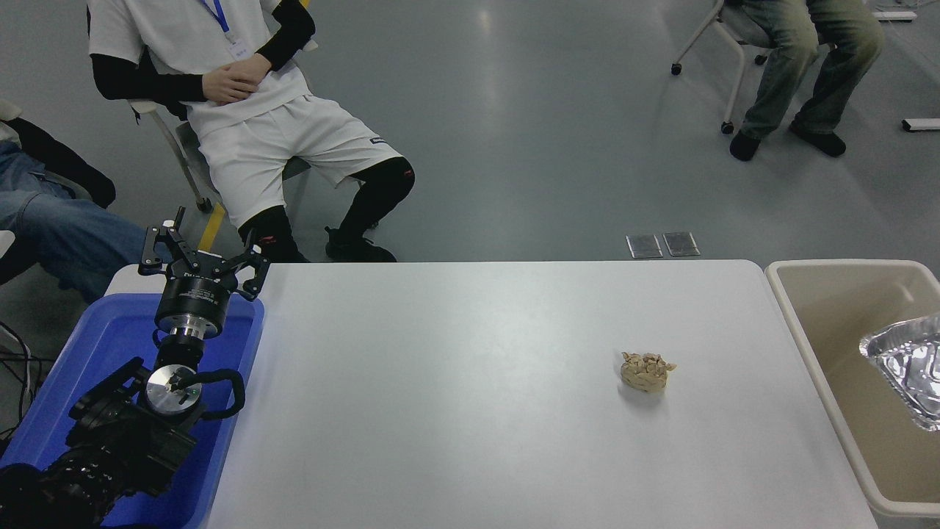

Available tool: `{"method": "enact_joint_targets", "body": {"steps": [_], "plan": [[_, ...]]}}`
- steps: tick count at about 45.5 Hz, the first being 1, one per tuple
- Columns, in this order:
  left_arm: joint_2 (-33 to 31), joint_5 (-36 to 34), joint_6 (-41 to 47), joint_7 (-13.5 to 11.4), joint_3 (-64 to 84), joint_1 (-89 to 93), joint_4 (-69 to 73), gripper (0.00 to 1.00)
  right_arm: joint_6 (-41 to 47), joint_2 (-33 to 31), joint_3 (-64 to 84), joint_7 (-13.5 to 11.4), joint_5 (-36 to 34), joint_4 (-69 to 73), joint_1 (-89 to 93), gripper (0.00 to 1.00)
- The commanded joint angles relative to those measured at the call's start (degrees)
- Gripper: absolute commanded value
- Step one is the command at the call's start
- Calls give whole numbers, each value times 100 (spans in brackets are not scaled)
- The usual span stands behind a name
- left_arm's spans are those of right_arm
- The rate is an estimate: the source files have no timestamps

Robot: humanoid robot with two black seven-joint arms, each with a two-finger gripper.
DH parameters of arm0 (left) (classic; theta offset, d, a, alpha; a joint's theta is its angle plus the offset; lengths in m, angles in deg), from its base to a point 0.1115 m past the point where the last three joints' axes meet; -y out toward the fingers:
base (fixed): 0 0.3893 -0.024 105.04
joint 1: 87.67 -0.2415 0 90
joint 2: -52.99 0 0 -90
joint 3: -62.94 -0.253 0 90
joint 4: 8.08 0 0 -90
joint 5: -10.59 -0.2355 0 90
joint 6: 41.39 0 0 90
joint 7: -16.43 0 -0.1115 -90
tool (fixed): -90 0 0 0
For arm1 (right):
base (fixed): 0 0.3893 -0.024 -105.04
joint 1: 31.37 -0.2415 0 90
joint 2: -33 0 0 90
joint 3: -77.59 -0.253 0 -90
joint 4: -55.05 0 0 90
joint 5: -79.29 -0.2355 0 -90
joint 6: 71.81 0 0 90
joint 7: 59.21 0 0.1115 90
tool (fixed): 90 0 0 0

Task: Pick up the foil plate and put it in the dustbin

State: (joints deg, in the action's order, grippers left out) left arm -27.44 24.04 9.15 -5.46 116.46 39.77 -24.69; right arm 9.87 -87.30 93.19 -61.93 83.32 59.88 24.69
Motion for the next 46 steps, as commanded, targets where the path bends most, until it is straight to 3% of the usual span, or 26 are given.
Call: {"method": "enact_joint_targets", "body": {"steps": [1,19,34,46], "plan": [[0,0,0,0,0,0,0,99,-258,68,12,9,-7,0,27,93],[0,0,0,0,0,0,0,99,-170,-99,30,0,116,184,-307,94],[0,0,0,0,0,0,0,99,-188,-1434,48,-9,985,2380,-1273,94],[0,0,0,0,0,0,0,99,-179,-1936,1136,0,1750,4358,-2406,96]]}}
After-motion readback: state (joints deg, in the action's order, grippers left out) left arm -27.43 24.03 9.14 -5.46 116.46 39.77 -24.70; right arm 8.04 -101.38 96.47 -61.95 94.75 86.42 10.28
